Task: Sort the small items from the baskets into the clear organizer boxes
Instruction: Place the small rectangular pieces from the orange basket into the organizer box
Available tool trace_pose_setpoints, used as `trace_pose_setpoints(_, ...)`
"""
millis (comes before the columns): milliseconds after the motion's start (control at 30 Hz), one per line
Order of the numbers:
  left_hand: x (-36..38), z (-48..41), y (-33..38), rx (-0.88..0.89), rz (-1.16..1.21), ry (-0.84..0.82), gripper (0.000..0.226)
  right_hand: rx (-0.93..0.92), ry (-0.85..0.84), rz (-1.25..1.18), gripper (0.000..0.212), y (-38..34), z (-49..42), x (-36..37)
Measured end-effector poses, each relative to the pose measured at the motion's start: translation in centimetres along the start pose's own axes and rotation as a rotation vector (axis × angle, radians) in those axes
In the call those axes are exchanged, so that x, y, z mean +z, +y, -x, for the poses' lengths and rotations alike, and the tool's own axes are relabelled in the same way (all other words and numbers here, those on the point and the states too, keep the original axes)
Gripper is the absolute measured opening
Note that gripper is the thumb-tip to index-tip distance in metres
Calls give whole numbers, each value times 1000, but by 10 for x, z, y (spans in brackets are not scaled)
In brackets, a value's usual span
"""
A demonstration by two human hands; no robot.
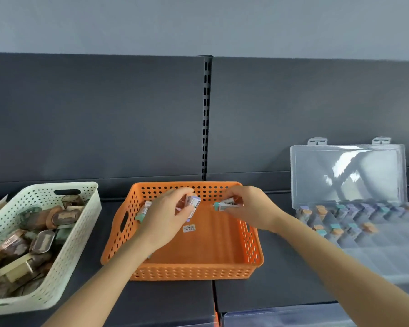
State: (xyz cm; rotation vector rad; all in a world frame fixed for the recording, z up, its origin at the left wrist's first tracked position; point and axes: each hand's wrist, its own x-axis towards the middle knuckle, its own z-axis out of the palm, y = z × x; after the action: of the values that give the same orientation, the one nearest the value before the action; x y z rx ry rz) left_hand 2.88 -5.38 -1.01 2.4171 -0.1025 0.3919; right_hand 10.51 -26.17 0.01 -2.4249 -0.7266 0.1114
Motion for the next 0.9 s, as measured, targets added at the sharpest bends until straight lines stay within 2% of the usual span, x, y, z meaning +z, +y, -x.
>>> trace_pose_setpoints(100,18,-9,23,27,14,19,36,10,48,-38,18,17,13,-22)
trace_pose_setpoints(233,51,-23,63,42,59,48,36,85,88,-145,14,50,38,-56)
trace_pose_setpoints(467,127,-36,138,83,92,96,40,78,150,-31,18,129,84,-121)
trace_pose_setpoints(667,182,-40,191,40,153,7,32,79,123,35,23,191,121,-164)
trace_pose_setpoints(900,222,-47,237,21,210,-100,28,156,122,48,18,236,149,-192)
